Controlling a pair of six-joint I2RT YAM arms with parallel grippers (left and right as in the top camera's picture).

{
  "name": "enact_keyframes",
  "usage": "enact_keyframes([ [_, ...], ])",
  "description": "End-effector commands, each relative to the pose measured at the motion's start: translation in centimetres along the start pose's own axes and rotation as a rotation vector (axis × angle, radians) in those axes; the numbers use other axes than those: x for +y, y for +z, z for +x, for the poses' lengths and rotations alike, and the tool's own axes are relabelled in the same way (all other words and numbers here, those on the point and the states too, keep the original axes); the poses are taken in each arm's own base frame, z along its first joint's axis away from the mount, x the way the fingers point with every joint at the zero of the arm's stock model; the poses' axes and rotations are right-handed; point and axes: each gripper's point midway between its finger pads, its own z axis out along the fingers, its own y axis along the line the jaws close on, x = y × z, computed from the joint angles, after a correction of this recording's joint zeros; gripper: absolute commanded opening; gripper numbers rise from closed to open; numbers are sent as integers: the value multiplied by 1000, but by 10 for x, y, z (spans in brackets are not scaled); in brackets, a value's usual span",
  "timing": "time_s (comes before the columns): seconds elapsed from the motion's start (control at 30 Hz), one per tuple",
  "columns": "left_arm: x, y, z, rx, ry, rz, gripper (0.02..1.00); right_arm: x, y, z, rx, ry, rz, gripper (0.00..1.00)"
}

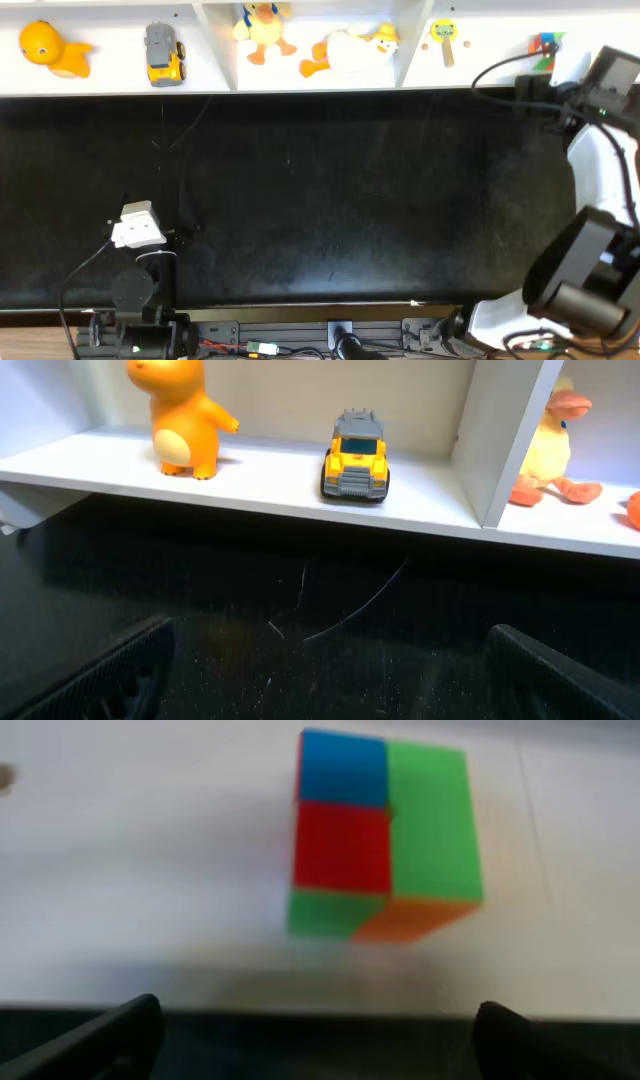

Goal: Store Toys

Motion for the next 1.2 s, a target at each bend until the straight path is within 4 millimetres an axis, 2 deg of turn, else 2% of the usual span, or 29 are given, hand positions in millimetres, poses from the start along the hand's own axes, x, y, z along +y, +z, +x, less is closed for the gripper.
enact_keyframes([
  [0.03, 3, -1, -2, -10, 20, -17, 998, 9, -28, -7, -55, -21, 11, 998],
  [0.2, 3, -1, -2, -10, 20, -17, 998, 20, -44, 5, -55, -23, 8, 998],
  [0.33, 3, -1, -2, -10, 20, -17, 998, 36, -52, 6, -62, -50, 6, 998],
  [0.6, 3, -1, -2, -10, 20, -17, 998, 106, -67, 8, -101, -177, -44, 993],
  [0.8, 3, -1, -2, -10, 20, -17, 998, 154, -85, 17, -249, -250, -54, 996],
  [0.93, 3, -1, -2, -10, 20, -17, 998, 165, -102, 27, -347, -180, -36, 996],
  [1.2, 3, -1, -2, -10, 20, -17, 998, 163, -116, 64, -392, -108, 24, 996],
])
